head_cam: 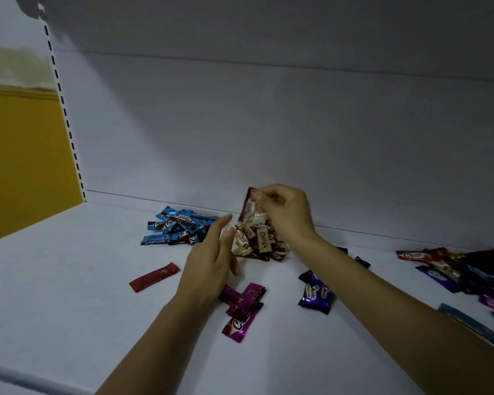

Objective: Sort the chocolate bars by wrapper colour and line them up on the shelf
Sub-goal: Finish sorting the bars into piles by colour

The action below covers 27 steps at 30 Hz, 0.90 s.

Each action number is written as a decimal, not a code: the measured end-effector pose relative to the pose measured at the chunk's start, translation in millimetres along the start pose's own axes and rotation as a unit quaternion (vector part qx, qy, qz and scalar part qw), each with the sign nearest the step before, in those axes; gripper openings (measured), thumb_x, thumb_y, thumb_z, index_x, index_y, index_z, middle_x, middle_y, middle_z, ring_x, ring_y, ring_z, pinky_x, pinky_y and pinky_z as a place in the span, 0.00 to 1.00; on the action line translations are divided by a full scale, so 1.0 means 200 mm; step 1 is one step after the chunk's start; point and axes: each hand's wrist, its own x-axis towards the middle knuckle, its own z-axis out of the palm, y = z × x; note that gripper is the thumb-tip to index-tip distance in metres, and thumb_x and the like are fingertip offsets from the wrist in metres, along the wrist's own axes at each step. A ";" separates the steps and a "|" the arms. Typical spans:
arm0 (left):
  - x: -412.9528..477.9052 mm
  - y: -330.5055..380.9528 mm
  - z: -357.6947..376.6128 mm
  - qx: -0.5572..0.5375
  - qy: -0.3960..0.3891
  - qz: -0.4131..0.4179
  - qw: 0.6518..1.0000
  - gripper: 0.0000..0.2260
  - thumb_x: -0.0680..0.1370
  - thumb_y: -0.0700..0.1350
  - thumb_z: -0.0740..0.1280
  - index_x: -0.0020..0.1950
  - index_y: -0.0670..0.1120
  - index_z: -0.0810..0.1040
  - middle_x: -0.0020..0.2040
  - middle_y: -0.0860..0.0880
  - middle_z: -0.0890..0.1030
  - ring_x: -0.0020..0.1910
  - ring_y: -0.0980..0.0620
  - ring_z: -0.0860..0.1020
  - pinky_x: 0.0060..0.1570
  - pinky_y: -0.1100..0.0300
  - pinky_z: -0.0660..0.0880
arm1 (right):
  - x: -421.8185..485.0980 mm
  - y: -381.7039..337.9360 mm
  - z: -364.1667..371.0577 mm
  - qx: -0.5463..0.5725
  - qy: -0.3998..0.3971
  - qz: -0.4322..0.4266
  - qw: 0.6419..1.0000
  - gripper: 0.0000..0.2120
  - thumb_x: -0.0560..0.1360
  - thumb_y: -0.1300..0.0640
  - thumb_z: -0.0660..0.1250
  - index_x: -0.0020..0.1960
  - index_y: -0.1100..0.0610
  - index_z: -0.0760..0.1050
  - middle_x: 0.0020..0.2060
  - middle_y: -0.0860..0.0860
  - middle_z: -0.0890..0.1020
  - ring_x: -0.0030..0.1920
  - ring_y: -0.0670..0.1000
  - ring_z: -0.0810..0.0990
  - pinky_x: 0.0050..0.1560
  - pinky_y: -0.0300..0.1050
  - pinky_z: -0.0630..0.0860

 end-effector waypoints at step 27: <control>-0.31 0.67 0.85 0.256 -0.398 0.233 0.850 0.36 0.77 0.67 0.55 0.78 0.57 0.43 0.79 0.53 0.40 0.77 0.54 0.39 0.72 0.54 0.39 | -0.53 0.35 -1.53 -0.416 0.000 0.004 0.910 0.20 0.75 0.46 0.65 0.63 0.55 0.75 0.58 0.51 0.79 0.58 0.52 0.76 0.60 0.51 0.73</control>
